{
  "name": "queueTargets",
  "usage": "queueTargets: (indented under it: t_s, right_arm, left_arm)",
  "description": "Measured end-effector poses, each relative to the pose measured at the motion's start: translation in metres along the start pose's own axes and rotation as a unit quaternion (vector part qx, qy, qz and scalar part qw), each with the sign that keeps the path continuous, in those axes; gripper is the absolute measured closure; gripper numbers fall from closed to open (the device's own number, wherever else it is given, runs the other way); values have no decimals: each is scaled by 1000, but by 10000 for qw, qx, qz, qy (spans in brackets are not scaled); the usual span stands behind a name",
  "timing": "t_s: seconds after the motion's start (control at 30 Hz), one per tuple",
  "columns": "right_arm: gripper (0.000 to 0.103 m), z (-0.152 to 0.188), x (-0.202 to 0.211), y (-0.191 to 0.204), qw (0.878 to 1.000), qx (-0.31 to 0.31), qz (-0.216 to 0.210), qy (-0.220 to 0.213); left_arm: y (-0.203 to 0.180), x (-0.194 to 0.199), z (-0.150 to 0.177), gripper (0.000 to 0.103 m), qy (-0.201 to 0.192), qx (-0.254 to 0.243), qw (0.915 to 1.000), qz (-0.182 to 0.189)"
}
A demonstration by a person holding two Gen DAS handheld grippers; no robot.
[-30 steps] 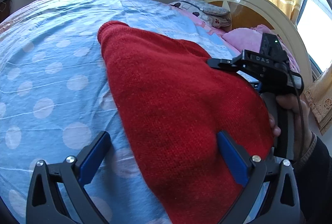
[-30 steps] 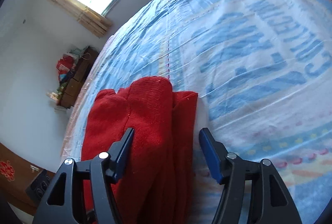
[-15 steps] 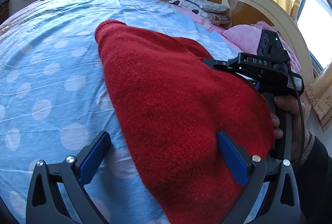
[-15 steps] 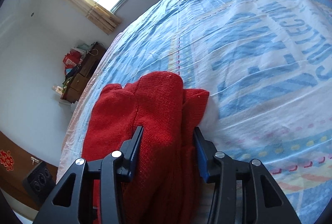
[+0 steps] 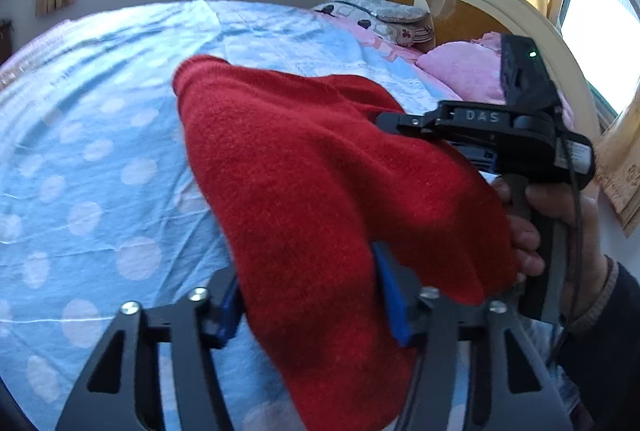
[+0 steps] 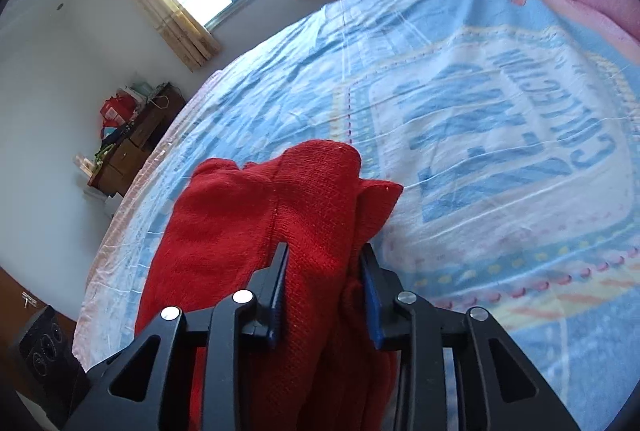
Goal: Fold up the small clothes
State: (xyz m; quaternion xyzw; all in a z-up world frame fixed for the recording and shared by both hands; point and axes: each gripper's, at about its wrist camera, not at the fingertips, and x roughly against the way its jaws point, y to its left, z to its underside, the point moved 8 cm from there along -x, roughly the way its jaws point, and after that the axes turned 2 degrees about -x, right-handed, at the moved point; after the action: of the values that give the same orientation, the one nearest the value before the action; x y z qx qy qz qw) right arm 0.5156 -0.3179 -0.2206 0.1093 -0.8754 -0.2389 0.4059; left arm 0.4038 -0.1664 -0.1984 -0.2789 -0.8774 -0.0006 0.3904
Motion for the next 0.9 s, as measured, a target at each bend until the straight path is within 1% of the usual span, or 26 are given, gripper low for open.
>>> queueTargets:
  t_s: [0.1, 0.23, 0.37, 0.43, 0.63, 0.9]
  right_arm:
    - [71, 2, 16, 8, 9999, 85, -8, -149]
    - [71, 9, 36, 19, 9995, 115, -168, -255]
    - [71, 28, 55, 34, 9988, 125, -366, -287]
    - [71, 37, 58, 40, 9988, 124, -414, -245]
    - [71, 66, 62, 60, 9974, 58, -700, -153]
    - [71, 94, 63, 111, 9941, 202, -1061, -76]
  left_arm:
    - [0, 8, -1, 56, -25, -73, 9999, -75]
    - [-2, 22, 5, 58, 87, -143, 9998, -112]
    - [-4, 42, 16, 60, 122, -182, 9996, -159]
    - [-4, 55, 21, 60, 55, -210, 9996, -189]
    - [4, 86, 39, 61, 52, -178, 9993, -327]
    - [23, 124, 58, 61, -110, -95, 9980, -617]
